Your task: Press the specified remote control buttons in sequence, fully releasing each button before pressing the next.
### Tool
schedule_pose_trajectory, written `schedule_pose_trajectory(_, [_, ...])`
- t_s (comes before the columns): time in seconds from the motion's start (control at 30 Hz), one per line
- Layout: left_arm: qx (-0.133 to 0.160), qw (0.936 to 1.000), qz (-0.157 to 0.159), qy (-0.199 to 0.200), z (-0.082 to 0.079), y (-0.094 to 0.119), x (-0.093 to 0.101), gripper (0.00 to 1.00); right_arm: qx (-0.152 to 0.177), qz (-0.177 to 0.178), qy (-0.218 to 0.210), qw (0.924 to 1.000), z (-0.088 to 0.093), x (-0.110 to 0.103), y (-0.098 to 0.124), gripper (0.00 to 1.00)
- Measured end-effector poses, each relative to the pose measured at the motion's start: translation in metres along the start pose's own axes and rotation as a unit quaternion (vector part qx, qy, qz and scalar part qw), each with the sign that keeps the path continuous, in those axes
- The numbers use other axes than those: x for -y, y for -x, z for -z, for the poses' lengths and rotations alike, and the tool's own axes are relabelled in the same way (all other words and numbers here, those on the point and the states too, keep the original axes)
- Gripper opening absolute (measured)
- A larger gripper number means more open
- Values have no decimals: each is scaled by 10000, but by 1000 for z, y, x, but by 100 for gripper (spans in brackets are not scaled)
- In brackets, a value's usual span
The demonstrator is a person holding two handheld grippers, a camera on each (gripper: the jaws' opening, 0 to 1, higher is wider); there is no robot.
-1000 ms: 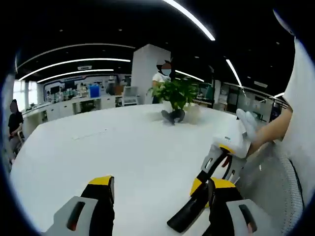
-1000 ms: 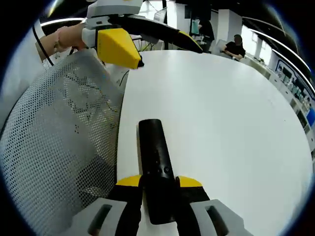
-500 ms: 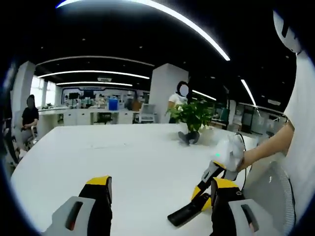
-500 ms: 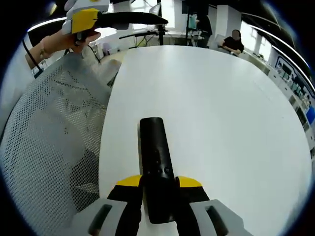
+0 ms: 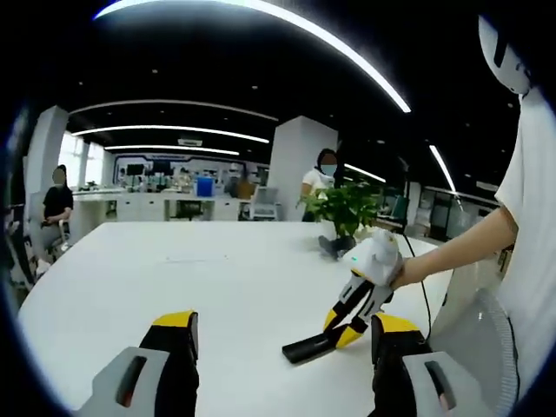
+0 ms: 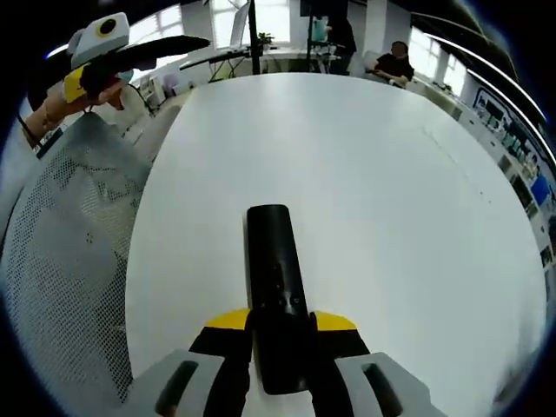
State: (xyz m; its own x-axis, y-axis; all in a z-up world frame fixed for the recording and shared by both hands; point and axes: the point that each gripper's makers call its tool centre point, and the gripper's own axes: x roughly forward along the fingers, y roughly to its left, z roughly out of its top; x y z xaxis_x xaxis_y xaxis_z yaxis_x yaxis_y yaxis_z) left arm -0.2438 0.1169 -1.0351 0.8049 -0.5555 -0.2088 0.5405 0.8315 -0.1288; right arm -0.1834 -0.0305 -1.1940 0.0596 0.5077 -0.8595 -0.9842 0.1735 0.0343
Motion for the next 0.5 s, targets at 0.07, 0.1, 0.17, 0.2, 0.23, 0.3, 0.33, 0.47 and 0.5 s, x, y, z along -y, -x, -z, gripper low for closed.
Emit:
schedule_pose_trajectory(0.07, [18, 10000, -28, 14, 0, 2, -3, 85, -46, 20, 20, 10000, 0, 4, -1, 22])
schedule_pose_trajectory(0.1, [38, 10000, -30, 21, -1, 3, -5, 85, -55, 33, 44, 10000, -1, 7, -1, 22])
schedule_pose_trajectory(0.17, [86, 9999, -48, 55, -2, 4, -8, 85, -85, 33, 71, 9999, -2, 12, -1, 22])
schedule_pose_trajectory(0.2, [104, 9999, -58, 71, -1, 6, -12, 85, -94, 38, 80, 9999, -2, 13, -1, 22])
schedule_pose_trajectory(0.23, [110, 9999, -61, 78, -1, 7, -13, 85, -103, 38, 85, 9999, -3, 15, -2, 22])
schedule_pose_trajectory(0.3, [123, 9999, -69, 75, 1, 10, -19, 85, -133, 53, 106, 9998, -3, 20, -2, 22])
schedule_pose_trajectory(0.33, [115, 9999, -79, 65, 3, 11, -22, 85, -142, 58, 106, 9998, -3, 22, -2, 22])
schedule_pose_trajectory(0.47, [113, 9999, -101, 72, 4, 11, -21, 84, -201, 38, 151, 9997, -6, 29, -4, 22])
schedule_pose_trajectory(0.5, [112, 9999, -101, 77, 4, 12, -21, 84, -217, 45, 170, 9996, -6, 32, -4, 22])
